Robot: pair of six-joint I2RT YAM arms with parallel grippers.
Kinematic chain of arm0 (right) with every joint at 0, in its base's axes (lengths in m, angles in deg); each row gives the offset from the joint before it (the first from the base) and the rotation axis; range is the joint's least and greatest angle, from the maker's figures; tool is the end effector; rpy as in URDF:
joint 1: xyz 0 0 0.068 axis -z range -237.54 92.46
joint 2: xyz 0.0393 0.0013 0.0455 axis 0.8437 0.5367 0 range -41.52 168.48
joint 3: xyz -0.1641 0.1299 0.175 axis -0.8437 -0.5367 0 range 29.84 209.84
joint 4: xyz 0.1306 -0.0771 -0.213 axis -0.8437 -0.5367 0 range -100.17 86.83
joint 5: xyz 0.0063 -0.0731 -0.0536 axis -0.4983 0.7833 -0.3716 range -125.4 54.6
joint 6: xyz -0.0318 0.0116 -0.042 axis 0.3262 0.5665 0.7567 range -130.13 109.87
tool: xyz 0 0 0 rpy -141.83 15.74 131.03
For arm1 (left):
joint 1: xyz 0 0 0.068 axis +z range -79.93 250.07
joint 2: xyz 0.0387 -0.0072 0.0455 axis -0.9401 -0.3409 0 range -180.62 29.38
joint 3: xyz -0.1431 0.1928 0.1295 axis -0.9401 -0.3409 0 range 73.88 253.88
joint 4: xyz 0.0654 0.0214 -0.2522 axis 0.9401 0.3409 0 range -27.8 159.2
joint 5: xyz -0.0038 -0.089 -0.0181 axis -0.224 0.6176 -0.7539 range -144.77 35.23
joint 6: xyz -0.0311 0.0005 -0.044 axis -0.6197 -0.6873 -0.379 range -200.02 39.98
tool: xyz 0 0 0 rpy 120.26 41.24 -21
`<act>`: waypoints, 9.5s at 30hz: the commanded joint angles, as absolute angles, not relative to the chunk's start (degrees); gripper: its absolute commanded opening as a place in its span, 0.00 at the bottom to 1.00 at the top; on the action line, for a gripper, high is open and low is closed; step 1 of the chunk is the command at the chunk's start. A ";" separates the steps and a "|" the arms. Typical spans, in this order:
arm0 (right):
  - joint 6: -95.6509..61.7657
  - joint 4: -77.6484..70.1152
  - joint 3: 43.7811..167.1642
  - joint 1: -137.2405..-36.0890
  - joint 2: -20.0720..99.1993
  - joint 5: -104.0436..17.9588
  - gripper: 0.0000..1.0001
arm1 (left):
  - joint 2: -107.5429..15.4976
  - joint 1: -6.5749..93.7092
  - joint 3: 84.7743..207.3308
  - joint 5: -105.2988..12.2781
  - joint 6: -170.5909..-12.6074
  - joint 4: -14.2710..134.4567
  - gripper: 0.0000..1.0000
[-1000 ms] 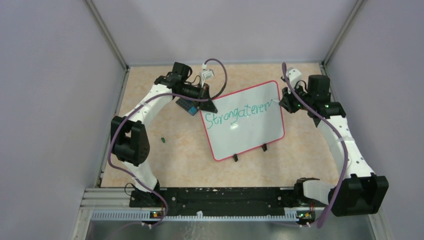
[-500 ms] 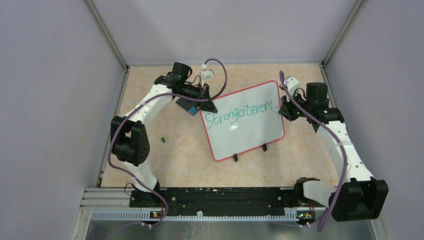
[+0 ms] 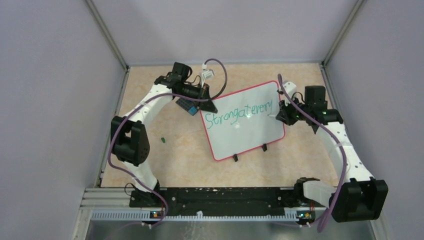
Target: Write a sentence on the whiteboard
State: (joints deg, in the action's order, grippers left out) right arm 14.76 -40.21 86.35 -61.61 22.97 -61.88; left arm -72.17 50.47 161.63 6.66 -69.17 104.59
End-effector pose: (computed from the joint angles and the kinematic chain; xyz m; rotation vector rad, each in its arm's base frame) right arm 0.2303 0.0323 0.3023 -0.7819 2.1430 0.3555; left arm 0.3434 -0.1555 0.2963 0.9979 2.0964 -1.4064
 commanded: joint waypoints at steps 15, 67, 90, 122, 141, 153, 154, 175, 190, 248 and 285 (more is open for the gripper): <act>16.10 -47.72 91.37 -69.23 19.15 -75.82 0.00 | -72.57 49.77 160.25 5.57 -66.57 104.01 0.00; 12.19 -23.27 76.23 -102.13 23.57 -42.85 0.00 | -71.42 49.81 156.35 3.78 -69.59 100.17 0.00; 11.28 -27.87 82.14 -99.49 19.59 -53.06 0.00 | -72.25 49.77 157.39 4.39 -69.44 100.56 0.00; 12.06 -27.83 75.64 -99.98 22.24 -48.30 0.00 | -72.01 49.77 157.73 4.45 -68.72 101.13 0.00; 13.13 -30.78 78.73 -97.11 18.06 -48.42 0.00 | -72.48 49.80 158.26 4.85 -68.82 101.25 0.00; 11.50 -28.00 79.98 -97.11 19.35 -45.31 0.00 | -72.49 49.79 158.26 4.99 -68.50 101.43 0.00; 11.42 -27.62 79.94 -97.10 19.52 -44.95 0.00 | -72.44 49.79 158.26 4.83 -68.46 101.48 0.00; 12.04 -30.40 75.07 -95.07 19.11 -47.19 0.00 | -73.05 49.84 158.43 5.09 -68.42 101.39 0.00; 14.38 -32.44 78.07 -93.16 18.91 -43.73 0.00 | -72.75 49.83 158.35 4.99 -68.42 101.37 0.00; 14.56 -36.21 80.67 -89.06 16.55 -45.64 0.00 | -72.92 49.83 158.36 5.47 -67.70 101.61 0.00; 14.56 -34.53 77.25 -87.60 18.03 -44.33 0.00 | -73.05 49.76 158.15 5.45 -67.55 101.53 0.00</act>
State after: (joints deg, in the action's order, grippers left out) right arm 13.71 -34.61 78.96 -88.76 19.65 -47.15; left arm -71.76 50.97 158.96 7.99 -71.31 100.17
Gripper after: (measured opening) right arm 0.090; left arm 0.096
